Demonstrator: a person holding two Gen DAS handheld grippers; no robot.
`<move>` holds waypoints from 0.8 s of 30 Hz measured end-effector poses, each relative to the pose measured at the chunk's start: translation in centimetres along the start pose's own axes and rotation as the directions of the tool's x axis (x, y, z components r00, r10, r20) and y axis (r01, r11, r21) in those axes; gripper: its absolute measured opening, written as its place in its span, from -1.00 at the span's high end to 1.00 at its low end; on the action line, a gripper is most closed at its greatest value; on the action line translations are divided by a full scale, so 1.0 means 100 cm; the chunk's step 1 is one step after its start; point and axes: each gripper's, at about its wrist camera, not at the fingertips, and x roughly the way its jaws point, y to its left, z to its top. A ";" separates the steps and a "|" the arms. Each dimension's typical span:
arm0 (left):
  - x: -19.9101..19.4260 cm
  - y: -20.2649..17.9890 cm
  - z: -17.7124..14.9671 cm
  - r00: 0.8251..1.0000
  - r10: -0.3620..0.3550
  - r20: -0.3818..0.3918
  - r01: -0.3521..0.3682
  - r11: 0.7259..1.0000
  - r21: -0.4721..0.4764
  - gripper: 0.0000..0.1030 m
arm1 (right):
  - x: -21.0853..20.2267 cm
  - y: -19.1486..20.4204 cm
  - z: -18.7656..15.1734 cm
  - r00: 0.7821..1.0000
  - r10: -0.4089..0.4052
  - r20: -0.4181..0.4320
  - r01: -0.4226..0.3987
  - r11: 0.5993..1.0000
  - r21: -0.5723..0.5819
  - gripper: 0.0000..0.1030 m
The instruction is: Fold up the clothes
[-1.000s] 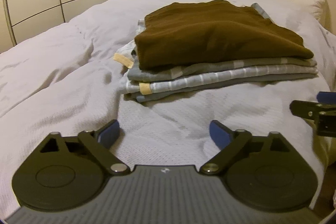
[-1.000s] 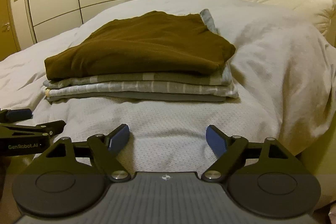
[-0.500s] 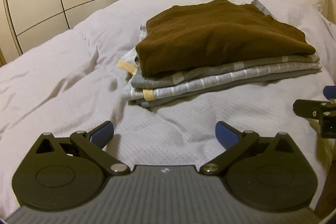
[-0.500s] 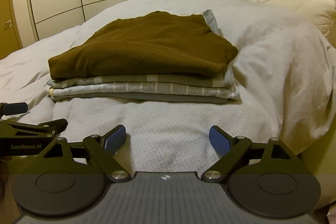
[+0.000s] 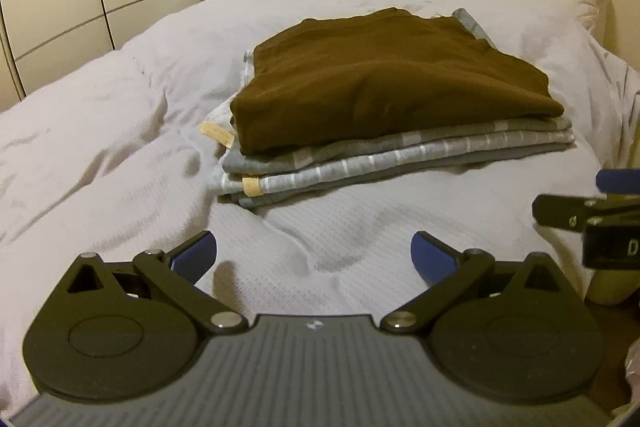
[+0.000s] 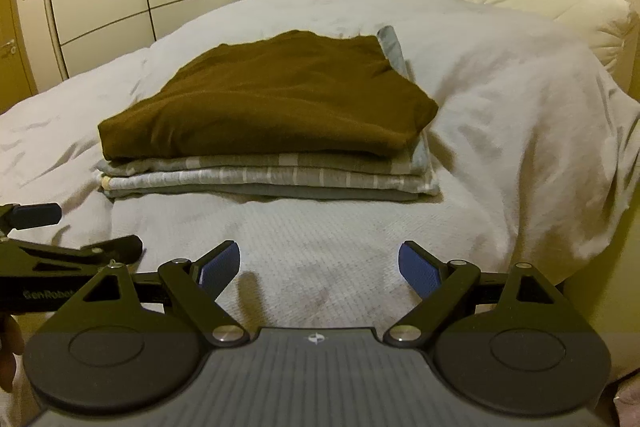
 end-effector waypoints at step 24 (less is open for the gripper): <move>-0.069 0.010 -0.004 0.997 -0.047 0.057 0.050 0.997 -0.051 -0.98 | -0.066 0.018 -0.008 0.998 -0.056 0.024 0.056 0.998 0.031 -0.72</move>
